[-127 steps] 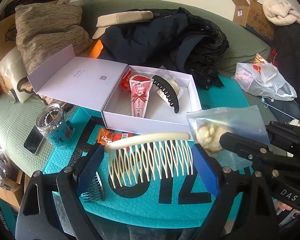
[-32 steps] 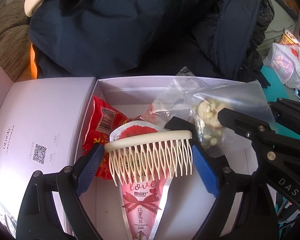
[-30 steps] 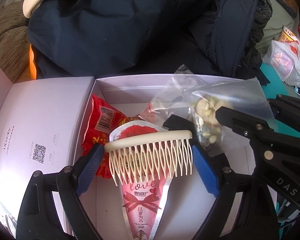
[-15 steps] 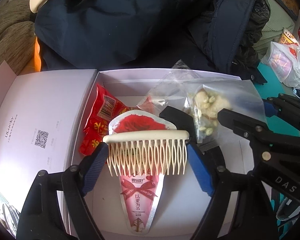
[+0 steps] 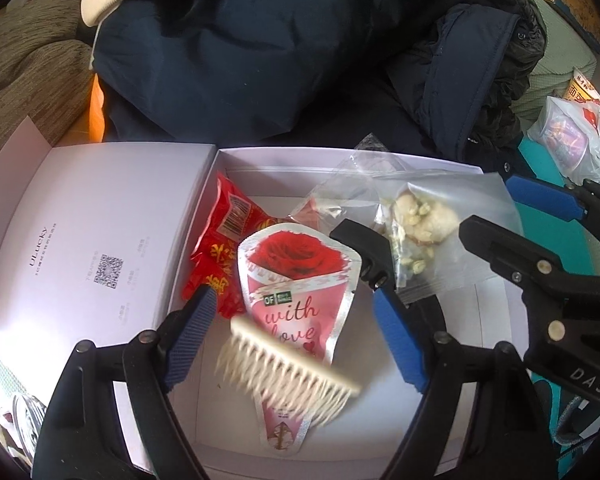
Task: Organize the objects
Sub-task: 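Lower and open the left tool to drop the comb while the right tool drops the bag, then withdraw both open tools up and away from the white box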
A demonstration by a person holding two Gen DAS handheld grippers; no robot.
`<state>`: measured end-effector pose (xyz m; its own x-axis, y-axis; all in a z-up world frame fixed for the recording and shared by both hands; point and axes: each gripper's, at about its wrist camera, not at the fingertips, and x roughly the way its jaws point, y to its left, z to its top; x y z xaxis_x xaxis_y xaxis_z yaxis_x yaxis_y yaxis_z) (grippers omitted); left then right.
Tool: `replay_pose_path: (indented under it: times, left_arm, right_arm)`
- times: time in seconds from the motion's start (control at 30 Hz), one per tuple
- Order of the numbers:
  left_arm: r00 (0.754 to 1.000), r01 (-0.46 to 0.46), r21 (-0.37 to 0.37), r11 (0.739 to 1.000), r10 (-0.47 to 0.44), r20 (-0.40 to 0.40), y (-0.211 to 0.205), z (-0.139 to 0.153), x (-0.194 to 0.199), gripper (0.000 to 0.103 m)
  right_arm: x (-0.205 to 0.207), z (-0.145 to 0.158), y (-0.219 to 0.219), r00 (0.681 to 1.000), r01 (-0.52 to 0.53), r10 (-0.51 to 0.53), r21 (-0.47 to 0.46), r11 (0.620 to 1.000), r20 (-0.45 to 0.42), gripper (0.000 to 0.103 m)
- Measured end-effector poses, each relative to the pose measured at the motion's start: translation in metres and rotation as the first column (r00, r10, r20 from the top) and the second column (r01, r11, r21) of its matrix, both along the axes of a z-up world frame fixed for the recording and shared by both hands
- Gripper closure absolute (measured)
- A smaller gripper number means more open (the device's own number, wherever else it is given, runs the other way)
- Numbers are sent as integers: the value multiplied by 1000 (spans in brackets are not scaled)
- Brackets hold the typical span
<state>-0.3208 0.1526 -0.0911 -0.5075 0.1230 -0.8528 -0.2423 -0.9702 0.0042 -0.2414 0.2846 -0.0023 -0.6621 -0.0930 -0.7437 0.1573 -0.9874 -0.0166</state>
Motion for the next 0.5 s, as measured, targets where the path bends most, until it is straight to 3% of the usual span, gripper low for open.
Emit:
replay_pose_path:
  times: [0.3,0.5]
  left_arm:
    - [998,-20,13,1000,20,-52,-5,29,8,23]
    - [995,-28,2,1000,28,-92,-23,79,22,23]
  right_arm:
    - [11,22,-4,999,-4,4,13,1000,-46,39]
    - [21,40,-10,997,-20,23,47,999,-77,37]
